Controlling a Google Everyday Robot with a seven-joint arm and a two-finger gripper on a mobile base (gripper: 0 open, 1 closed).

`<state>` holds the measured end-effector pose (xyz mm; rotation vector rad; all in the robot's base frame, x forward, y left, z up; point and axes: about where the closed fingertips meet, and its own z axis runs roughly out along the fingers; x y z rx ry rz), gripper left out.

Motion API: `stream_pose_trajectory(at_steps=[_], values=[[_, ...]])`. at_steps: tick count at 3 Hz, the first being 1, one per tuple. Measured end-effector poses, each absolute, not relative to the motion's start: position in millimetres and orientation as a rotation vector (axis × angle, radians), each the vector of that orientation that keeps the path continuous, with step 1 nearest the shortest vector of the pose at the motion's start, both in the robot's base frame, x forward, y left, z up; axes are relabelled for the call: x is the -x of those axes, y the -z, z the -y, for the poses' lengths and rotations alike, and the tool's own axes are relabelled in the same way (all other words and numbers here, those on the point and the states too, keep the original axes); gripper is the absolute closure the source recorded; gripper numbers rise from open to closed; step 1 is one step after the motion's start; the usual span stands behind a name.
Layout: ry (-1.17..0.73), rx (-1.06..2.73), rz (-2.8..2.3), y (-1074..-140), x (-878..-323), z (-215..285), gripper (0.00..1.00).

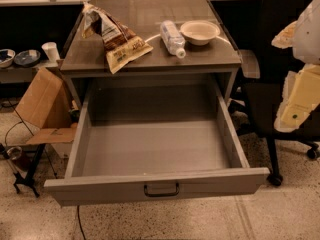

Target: Close top drawer

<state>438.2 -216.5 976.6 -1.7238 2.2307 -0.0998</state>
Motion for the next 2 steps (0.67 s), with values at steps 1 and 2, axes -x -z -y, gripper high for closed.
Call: stream_pose_trajectory(at_steps=[1, 2], values=[[0.1, 1.724, -2.231, -976.5, -438.1, 216.5, 0.0], [0.062, 1.714, -2.247, -957.1, -430.2, 215.0, 0.0]])
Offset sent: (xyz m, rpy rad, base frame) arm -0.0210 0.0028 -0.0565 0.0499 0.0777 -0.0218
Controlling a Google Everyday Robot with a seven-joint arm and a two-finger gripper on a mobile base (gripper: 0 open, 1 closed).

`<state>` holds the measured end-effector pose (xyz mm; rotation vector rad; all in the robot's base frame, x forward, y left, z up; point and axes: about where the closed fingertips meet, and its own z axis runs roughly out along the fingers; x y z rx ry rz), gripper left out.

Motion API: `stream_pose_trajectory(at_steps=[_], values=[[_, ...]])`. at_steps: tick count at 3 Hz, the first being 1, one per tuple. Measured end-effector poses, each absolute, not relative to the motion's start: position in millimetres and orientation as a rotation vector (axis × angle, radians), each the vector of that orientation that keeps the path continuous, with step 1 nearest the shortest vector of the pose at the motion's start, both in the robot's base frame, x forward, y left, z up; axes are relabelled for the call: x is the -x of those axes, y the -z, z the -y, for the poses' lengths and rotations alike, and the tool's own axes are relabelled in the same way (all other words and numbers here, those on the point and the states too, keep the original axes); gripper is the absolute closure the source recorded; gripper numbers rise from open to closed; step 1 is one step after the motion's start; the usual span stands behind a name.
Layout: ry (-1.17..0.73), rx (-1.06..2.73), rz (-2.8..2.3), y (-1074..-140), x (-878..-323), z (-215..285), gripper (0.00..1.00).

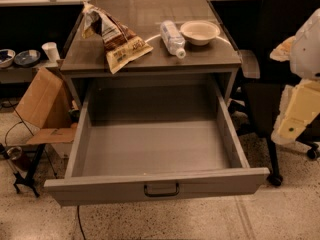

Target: Close top drawer

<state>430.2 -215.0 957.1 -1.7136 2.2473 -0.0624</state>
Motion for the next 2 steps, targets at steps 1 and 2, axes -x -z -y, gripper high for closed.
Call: stream_pose_trajectory(at_steps=[1, 2], values=[[-0.03, 1.719, -2.313, -925.4, -417.2, 219.8, 0.0], [-0.159, 1.73, -2.366, -886.6, -405.1, 221.8, 0.0]])
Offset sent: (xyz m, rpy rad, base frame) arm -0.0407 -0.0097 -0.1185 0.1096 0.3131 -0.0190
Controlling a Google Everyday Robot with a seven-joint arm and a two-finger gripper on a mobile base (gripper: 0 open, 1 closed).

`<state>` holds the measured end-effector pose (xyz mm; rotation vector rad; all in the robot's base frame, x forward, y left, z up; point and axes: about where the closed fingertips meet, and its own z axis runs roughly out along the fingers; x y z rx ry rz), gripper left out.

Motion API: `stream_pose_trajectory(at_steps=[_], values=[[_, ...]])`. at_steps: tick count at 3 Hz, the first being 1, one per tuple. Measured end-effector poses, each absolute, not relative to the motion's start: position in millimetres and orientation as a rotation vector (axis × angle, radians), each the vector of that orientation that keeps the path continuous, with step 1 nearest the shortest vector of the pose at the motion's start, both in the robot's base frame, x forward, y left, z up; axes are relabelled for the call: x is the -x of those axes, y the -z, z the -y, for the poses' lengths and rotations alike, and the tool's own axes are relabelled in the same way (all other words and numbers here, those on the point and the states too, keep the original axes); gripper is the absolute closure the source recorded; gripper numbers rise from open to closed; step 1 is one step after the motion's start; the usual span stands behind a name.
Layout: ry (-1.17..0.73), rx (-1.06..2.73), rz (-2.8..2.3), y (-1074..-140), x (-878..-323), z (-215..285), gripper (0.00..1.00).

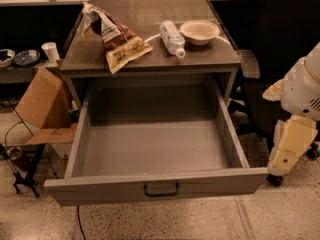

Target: Close top drawer

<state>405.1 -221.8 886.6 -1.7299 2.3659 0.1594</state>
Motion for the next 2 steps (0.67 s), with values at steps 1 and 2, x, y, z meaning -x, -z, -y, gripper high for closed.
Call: stream_pose_trajectory(at_steps=[1, 2], values=[[-0.265, 1.734, -2.468, -840.6, -387.8, 225.8, 0.0], [-0.374, 1.724, -2.559, -805.5, -358.8, 236.0, 0.17]])
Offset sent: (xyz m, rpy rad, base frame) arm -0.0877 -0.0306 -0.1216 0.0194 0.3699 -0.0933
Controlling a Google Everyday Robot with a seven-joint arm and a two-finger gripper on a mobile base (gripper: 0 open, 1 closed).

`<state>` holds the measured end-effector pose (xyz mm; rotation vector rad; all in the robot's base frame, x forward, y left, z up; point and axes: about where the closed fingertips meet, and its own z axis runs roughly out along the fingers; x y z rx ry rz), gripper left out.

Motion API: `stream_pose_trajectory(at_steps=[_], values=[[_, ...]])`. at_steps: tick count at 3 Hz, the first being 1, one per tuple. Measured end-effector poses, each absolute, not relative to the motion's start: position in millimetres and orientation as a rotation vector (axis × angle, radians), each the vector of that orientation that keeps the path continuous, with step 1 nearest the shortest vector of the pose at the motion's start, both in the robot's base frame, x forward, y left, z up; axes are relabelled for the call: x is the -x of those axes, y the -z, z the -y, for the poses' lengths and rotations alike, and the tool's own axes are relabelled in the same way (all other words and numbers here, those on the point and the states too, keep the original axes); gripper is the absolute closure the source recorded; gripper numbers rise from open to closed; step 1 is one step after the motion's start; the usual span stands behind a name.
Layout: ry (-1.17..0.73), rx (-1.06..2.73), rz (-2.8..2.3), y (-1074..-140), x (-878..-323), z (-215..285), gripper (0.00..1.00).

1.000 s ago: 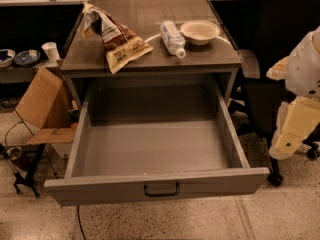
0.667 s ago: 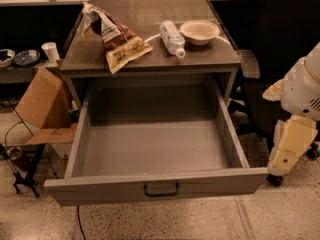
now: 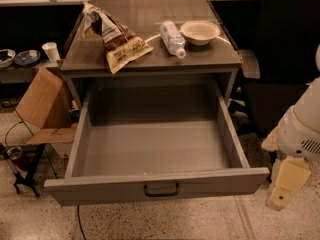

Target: Close top drawer

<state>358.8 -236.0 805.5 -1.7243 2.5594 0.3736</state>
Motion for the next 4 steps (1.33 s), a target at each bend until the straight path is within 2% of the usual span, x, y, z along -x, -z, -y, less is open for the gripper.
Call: stream_pose_trajectory(at_steps=[1, 2, 3, 4], values=[[-0.474, 1.735, -2.622, -775.9, -338.5, 239.4, 0.4], [-0.607, 1.805, -2.637, -736.2, -330.2, 222.8, 0.71], [-0.667, 1.873, -2.61, -708.7, -337.3, 203.2, 0.94], [-0.673, 1.886, -2.598, -683.3, -347.1, 196.9, 1.0]])
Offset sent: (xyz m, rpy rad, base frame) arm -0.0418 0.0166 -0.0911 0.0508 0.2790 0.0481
